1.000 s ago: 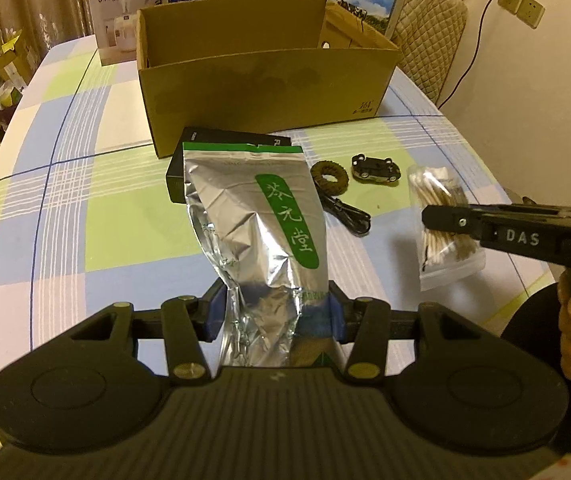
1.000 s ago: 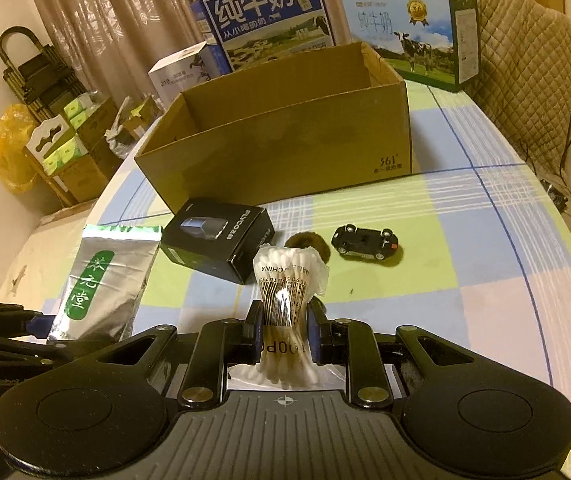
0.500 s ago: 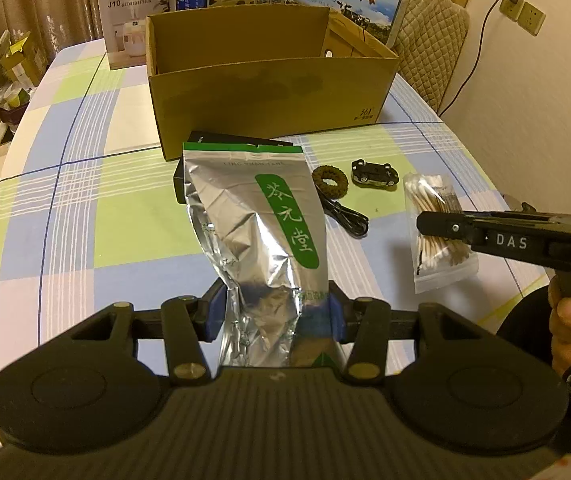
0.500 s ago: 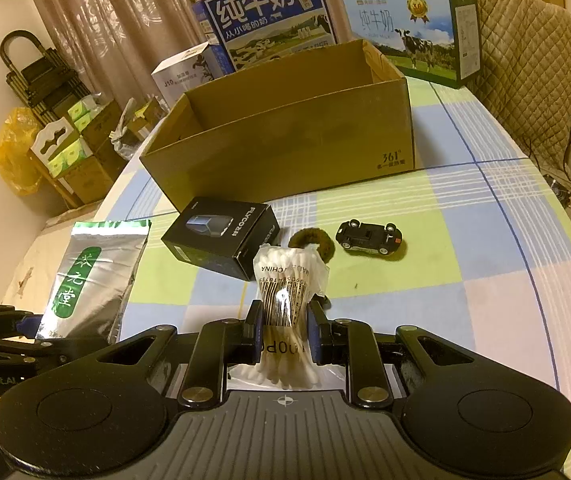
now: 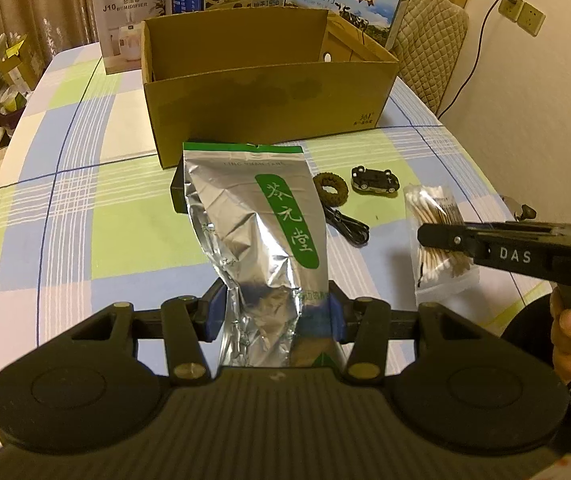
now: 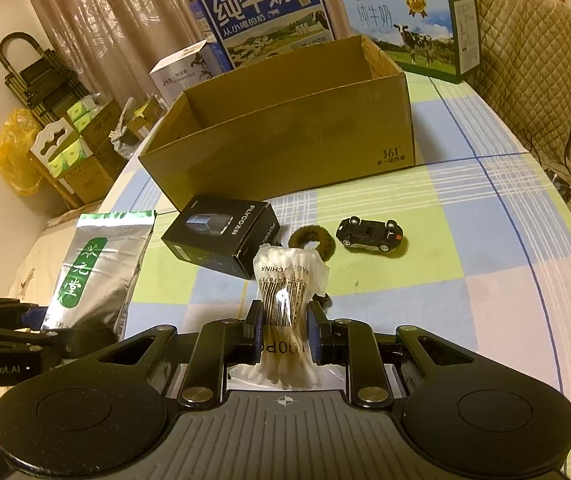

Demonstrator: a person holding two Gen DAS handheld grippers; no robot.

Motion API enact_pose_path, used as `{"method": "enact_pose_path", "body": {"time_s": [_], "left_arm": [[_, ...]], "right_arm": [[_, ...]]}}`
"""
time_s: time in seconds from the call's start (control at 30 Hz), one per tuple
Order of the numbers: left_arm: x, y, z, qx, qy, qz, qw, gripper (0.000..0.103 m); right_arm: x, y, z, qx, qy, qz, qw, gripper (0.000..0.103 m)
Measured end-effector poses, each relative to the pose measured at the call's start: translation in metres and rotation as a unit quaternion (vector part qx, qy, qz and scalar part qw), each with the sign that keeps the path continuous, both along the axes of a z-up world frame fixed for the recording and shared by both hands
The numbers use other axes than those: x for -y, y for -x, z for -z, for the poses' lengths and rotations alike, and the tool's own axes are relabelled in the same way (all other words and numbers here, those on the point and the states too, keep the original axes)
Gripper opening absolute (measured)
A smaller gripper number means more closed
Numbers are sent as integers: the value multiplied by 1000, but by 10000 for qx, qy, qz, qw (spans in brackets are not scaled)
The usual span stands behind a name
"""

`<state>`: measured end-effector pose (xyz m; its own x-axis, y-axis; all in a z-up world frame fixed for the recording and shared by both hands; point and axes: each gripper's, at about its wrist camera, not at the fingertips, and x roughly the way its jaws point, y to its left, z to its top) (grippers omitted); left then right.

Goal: Organize objects
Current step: 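Carry the tea bag and swab bag into the cardboard box and open both tools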

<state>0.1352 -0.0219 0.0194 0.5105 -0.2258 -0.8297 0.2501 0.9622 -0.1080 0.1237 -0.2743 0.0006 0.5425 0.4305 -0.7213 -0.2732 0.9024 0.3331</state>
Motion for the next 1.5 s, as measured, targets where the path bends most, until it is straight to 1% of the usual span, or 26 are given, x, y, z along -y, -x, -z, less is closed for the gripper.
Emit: {"method": "enact_pose_path", "body": {"time_s": [0.13, 0.23, 0.37, 0.7, 0.93, 1.07, 1.17, 1.3, 1.5], "left_arm": [[0, -11, -4, 24, -12, 22, 10000, 44], [0, -23, -9, 52, -3, 69, 10000, 44], [-2, -49, -21, 97, 25, 146, 9998, 44], [-10, -142, -62, 343, -105, 165, 9992, 44], [-9, -205, -86, 551, -299, 146, 9979, 44], [-6, -232, -89, 600, -345, 120, 9975, 44], [-4, -248, -86, 622, -352, 86, 9974, 44], [-4, -263, -81, 602, -293, 35, 9977, 44], [-2, -279, -71, 578, -265, -41, 9980, 45]], "right_arm": [[1, -5, -2, -118, -99, 15, 9999, 19], [0, -13, -8, -36, 6, -23, 10000, 19], [2, -35, -20, 65, 41, -9, 10000, 19], [-15, -115, -66, 508, 209, -172, 9983, 19], [-30, -180, -79, 622, 426, -186, 9970, 19], [-34, -215, -79, 586, 406, -128, 9974, 19], [-38, -234, -78, 578, 363, -107, 9976, 19], [-43, -251, -76, 613, 352, -53, 9975, 19], [-44, -263, -73, 603, 287, -7, 9978, 19]]}}
